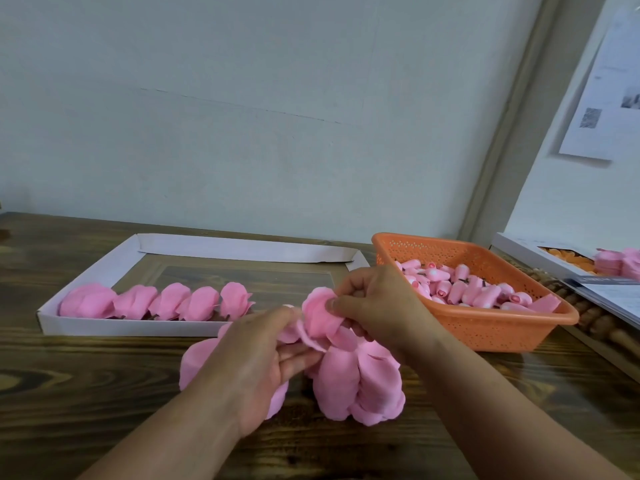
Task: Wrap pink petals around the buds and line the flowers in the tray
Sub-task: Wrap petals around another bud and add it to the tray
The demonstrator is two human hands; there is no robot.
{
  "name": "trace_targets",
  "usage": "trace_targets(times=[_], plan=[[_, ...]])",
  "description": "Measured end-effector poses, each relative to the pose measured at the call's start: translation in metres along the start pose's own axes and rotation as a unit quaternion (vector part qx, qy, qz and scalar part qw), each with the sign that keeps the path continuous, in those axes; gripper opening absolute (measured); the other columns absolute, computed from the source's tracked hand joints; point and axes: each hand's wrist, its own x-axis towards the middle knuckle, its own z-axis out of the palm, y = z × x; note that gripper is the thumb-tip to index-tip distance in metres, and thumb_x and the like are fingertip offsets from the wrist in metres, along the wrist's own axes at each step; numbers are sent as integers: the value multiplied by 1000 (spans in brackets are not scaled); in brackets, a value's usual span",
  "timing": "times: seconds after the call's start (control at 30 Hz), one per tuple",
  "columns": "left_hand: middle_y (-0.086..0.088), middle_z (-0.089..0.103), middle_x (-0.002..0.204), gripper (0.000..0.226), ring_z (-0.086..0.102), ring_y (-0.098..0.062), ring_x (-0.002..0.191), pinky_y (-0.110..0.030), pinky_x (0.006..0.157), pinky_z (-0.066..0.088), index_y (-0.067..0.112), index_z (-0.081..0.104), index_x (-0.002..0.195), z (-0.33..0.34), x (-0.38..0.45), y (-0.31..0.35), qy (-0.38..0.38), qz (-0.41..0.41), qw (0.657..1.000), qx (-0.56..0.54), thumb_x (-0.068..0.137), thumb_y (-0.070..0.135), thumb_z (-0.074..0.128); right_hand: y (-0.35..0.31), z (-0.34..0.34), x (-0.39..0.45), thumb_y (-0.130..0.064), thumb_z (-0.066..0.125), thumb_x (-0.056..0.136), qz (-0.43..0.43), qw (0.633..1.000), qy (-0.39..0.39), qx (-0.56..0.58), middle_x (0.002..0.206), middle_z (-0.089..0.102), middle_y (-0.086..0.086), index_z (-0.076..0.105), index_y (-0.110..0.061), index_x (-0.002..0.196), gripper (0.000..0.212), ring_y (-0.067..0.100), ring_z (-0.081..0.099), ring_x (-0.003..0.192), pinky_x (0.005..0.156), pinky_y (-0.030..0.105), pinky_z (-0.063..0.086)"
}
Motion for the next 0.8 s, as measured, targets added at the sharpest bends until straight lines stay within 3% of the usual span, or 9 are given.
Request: trace_targets(times=[0.1,0.2,0.37,0.5,0.67,0.73,0.8], plan=[[-26,70,100,20,71,-29,92,-30,71,61,-15,59,99,0,-1,-2,2,1,1000,-14,90,-10,42,3,-1,0,4,64,77,4,1000,19,17,37,50,-5,55,-11,55,28,6,42,32,36,14,33],[-18,73,96,25,72,-24,91,-29,74,60,-7,66,98,3,-3,-6,7,26,999,26,93,-8,41,4,1,0,3,65,77,-7,1000,25,10,37,51,-6,56,-13,56,27,4,43,33,37,15,34],[-15,73,74,22,72,-22,63,-21,47,53,-1,63,95,4,-4,-2,57,34,993,98,99,9,45,1,-3,-2,-1,65,81,-51,996,-46,-52,38,51,-14,60,-17,65,24,1,45,37,44,16,39],[-11,65,54,24,63,-16,41,-21,37,48,-1,58,84,3,-4,0,68,45,987,136,100,11,44,-2,-6,-4,-3,64,84,-68,991,-79,-84,39,46,-14,60,-21,69,23,5,42,42,49,22,39],[-8,72,65,34,71,-20,60,-29,56,58,5,66,85,3,-2,-4,54,52,980,185,101,23,42,-11,-3,-2,-8,62,84,-91,977,-92,-167,49,43,-11,64,-18,72,15,2,38,43,43,11,29],[-6,65,55,43,61,-17,47,-32,51,50,5,66,84,1,-1,-8,52,66,964,252,102,33,38,-13,-1,-1,-8,61,83,-100,971,-79,-201,56,48,-10,66,-13,75,11,1,42,48,44,11,32],[-13,52,57,47,50,-19,49,-31,54,40,6,65,83,-1,0,-10,61,97,940,320,100,40,37,-15,0,0,-8,59,83,-95,970,-62,-217,60,52,-8,67,-11,76,10,3,46,54,48,15,35]])
